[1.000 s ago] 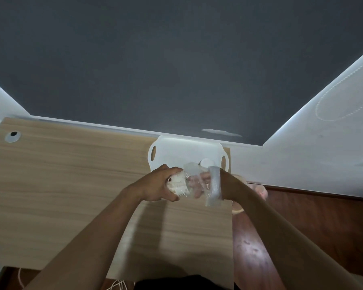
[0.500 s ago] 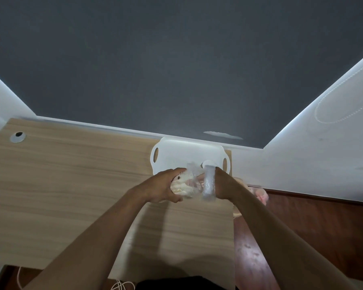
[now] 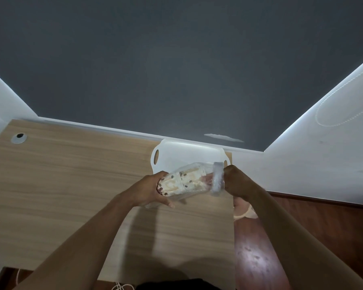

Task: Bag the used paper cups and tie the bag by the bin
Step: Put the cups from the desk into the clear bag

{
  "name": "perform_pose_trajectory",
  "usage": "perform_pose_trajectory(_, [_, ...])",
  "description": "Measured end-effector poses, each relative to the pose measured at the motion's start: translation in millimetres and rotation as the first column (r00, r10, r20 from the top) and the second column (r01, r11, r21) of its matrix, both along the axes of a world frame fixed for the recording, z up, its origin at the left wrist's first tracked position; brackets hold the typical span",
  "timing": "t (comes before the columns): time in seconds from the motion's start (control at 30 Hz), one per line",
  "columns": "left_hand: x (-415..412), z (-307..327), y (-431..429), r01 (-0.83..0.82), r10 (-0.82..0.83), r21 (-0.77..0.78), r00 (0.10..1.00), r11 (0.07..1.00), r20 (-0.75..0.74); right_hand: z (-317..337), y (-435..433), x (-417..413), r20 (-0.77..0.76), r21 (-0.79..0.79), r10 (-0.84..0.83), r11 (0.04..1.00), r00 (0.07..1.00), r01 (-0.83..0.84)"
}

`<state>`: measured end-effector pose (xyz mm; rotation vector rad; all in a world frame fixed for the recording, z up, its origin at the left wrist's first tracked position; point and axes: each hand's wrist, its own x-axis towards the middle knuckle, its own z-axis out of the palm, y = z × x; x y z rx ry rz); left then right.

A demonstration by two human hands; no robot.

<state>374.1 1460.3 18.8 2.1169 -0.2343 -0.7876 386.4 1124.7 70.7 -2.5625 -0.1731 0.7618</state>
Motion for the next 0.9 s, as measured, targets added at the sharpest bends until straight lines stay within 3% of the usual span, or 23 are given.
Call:
perform_pose_trajectory(0.23, [4.9, 20.7, -36.5, 0.098, -0.101, 0.052, 0.993, 0.994, 0.059, 3.4, 17.7, -9.2, 0.003, 0.097, 0.054, 0.994, 0.999, -0.054])
perform_pose_trajectory(0.37, [6.3, 25.8, -45.5, 0.109, -0.112, 0.061, 0.992, 0.992, 0.064, 5.4, 26.4, -15.4, 0.054, 0.252, -0.03, 0.967, 0.998, 0.016])
perform_pose_trajectory(0.5, [10.0, 26.7, -37.7, 0.091, -0.096, 0.071, 0.993, 0.993, 0.074, 11.0, 22.8, -14.1, 0.005, 0.387, -0.115, 0.916, 0.993, 0.104])
perform_pose_trajectory(0.73, [12.5, 13.8, -0.4, -0.018, -0.006, 0.2, 0.993, 0.98, 0.122, 20.3, -10.8, -13.7, -0.109, 0.451, -0.227, 0.856, 0.968, 0.252])
perform_pose_trajectory(0.9, [13.4, 2.8, 2.1, -0.085, 0.042, 0.173, 0.97, 0.981, 0.238, 25.7, -11.0, -11.1, -0.358, 0.588, -0.371, 0.623, 0.857, 0.516])
